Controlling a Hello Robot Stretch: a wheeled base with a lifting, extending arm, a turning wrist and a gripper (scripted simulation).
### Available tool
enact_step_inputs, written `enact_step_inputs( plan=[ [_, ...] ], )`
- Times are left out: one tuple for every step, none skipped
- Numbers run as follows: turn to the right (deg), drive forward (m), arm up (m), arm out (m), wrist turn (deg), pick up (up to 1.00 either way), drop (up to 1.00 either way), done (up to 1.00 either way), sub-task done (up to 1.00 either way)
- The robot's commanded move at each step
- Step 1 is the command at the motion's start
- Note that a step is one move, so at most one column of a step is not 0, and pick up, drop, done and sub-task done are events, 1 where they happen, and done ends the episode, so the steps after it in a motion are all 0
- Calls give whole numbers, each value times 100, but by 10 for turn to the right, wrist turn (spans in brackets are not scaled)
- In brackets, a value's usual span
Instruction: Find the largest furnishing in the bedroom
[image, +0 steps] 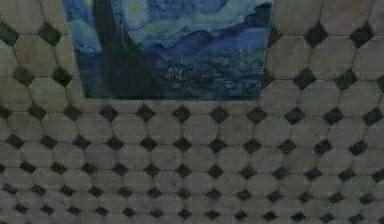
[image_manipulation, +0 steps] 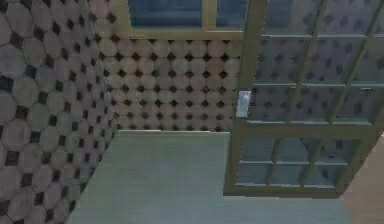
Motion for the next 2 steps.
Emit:
enact_step_inputs(
  plan=[
    [-450,0,0,0,0,0,0,0,0],
    [-240,0,0,0,0,0,0,0,0]
  ],
)
